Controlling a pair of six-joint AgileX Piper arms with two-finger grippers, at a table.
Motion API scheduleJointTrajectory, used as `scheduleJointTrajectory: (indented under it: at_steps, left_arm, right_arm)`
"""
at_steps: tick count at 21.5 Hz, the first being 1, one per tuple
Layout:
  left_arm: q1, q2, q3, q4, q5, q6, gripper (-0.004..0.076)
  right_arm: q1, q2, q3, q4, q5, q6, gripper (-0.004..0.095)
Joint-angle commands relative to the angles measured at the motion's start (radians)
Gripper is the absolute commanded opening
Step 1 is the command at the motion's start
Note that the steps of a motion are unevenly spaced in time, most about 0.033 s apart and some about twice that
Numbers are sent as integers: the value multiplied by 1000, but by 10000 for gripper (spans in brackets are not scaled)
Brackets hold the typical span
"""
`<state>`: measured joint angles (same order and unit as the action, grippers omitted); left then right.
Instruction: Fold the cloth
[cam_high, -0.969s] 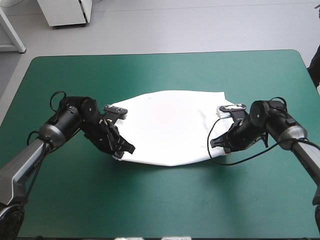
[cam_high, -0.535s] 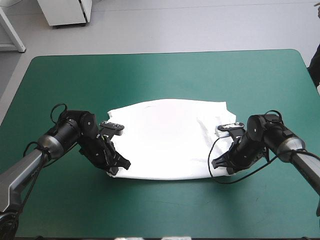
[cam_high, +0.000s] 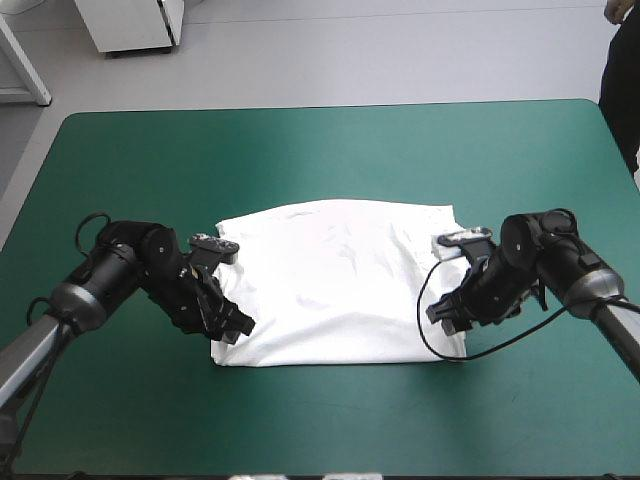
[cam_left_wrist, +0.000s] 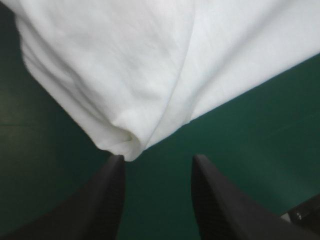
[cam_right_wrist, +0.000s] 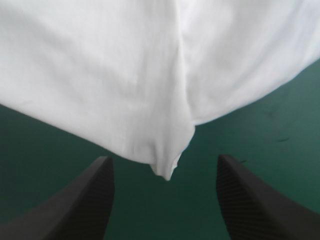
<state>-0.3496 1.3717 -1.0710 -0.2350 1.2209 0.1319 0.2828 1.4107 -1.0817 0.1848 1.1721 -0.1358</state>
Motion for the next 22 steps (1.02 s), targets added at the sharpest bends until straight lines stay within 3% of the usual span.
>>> scheduleJointTrajectory:
  at_steps: [1, 5, 6, 9, 14, 22]
  left_arm:
    - [-7, -110, -165, 131, 48, -74, 325]
    - [-5, -74, -356, 360, -42, -106, 352]
    - [-5, -50, -386, 362, -74, -106, 362]
    - [-5, -27, -407, 332, -147, -106, 366]
    - [-5, -27, -454, 307, -196, -95, 368]
    - [-5, -27, -486, 307, -192, -84, 368]
  right_arm:
    - [2, -52, -204, -71, 3, 25, 581]
    - [2, -51, -361, -234, -136, 119, 581]
    - [2, -49, -371, -326, -174, 185, 581]
    - [-8, -23, -371, -472, -159, 280, 581]
    - [-104, 106, -371, -317, -150, 234, 581]
    - [-109, 245, -352, -242, -131, 178, 581]
